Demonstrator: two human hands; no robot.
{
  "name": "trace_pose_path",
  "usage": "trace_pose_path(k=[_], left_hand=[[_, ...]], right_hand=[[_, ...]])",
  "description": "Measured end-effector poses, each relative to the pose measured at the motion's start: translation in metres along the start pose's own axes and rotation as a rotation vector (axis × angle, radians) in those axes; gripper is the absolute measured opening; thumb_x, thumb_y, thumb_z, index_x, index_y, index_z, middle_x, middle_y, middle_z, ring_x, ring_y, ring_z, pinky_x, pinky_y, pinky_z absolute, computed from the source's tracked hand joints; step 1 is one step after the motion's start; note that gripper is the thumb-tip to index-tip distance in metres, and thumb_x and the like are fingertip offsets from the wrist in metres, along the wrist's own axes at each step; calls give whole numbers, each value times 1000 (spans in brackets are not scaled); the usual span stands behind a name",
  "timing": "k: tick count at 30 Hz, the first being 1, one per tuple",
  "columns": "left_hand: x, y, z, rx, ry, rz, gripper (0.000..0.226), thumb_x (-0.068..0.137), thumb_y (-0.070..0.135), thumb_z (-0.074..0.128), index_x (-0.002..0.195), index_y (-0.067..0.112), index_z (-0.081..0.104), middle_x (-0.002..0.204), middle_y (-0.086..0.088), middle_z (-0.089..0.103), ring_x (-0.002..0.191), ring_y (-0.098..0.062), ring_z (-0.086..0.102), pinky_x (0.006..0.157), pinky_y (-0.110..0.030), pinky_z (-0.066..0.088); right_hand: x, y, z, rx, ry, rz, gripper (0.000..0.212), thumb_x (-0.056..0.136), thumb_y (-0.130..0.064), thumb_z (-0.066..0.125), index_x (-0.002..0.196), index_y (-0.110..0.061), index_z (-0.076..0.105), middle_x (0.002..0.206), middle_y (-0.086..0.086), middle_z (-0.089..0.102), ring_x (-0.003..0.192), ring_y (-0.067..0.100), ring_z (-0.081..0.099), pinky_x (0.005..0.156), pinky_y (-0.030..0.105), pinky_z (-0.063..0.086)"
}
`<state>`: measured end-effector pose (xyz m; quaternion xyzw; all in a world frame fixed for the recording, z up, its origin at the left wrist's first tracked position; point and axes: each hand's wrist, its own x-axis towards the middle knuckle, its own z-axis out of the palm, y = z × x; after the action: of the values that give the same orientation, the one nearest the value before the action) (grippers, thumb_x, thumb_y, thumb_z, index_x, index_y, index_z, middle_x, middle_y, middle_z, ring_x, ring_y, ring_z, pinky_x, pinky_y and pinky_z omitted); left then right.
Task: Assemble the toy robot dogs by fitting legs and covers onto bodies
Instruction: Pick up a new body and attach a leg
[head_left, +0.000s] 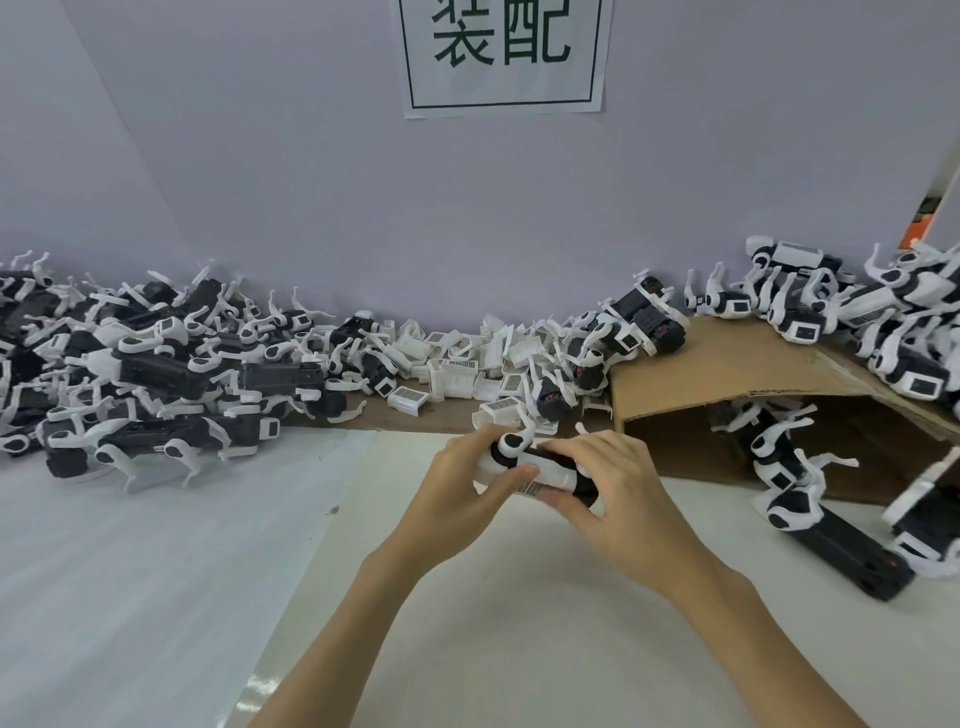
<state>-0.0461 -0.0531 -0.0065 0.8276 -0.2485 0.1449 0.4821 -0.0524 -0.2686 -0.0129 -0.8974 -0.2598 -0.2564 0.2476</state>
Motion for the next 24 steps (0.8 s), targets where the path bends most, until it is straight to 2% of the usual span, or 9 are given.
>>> trace_pose_path(k=[4, 7, 10, 14, 17, 18, 20, 22, 24], left_hand=[[-2, -6, 2, 79, -18, -9, 38, 93, 44, 78, 127, 29, 69, 118, 21, 69, 119, -8, 55, 101, -22, 42], [-2, -11, -1, 184, -40, 39, 52, 85, 55, 79, 129, 31, 68, 116, 27, 62, 125, 5, 41, 106, -10, 29], [-1, -12, -1, 224, 13, 125, 45, 91, 53, 76, 124, 22, 70, 109, 25, 61, 120, 14, 40, 110, -12, 23], [2, -13, -5, 274, 36, 166, 44, 92, 61, 69, 118, 26, 71, 102, 21, 67, 116, 4, 53, 121, -27, 16], [2, -10, -6, 139, 95, -89, 42, 83, 70, 70, 103, 34, 78, 88, 17, 73, 110, 2, 56, 110, -29, 37], [4, -8, -6, -54, 100, -245, 43, 80, 71, 72, 96, 32, 80, 84, 15, 75, 102, -3, 61, 97, -30, 49], [5, -2, -4, -355, 104, -466, 53, 78, 76, 71, 86, 25, 82, 78, 6, 78, 79, -11, 66, 69, -23, 53], [5, 0, -1, -235, 107, -476, 71, 82, 86, 57, 86, 19, 78, 78, -1, 79, 76, -13, 70, 72, -26, 54], [1, -2, -3, -21, 149, -369, 71, 81, 89, 51, 106, 25, 69, 90, 6, 77, 88, -9, 71, 84, -31, 54]], right_hand=[[-2, 1, 7, -60, -48, 32, 43, 88, -44, 78, 122, -23, 65, 118, -14, 62, 115, 14, 53, 101, 33, 36], [-4, 2, 7, -28, -44, 38, 36, 88, -39, 79, 116, -21, 65, 115, -13, 63, 113, 10, 51, 100, 23, 31], [-2, -1, 4, 22, -25, 73, 37, 84, -37, 84, 113, -21, 68, 110, -13, 66, 101, 1, 39, 98, 9, 24], [0, -2, 0, 11, -61, 75, 41, 87, -45, 80, 121, -29, 66, 116, -20, 63, 110, 1, 41, 101, 19, 29], [-1, -8, 1, 45, -57, 23, 62, 89, -39, 79, 144, -30, 53, 141, -13, 54, 135, 9, 43, 115, 31, 31], [-2, -11, 1, 43, -38, 7, 68, 87, -36, 82, 147, -28, 51, 145, -10, 51, 138, 12, 43, 116, 33, 33], [-2, -16, 4, -7, 31, -38, 66, 85, -29, 85, 144, -24, 55, 141, -5, 56, 132, 18, 51, 111, 39, 44], [-2, -16, 5, -35, 89, -53, 57, 87, -28, 82, 139, -19, 60, 133, -3, 63, 125, 19, 58, 104, 43, 51], [-4, -17, 4, 49, 82, -9, 50, 94, -36, 70, 140, -18, 60, 134, -4, 62, 126, 14, 56, 102, 37, 53]])
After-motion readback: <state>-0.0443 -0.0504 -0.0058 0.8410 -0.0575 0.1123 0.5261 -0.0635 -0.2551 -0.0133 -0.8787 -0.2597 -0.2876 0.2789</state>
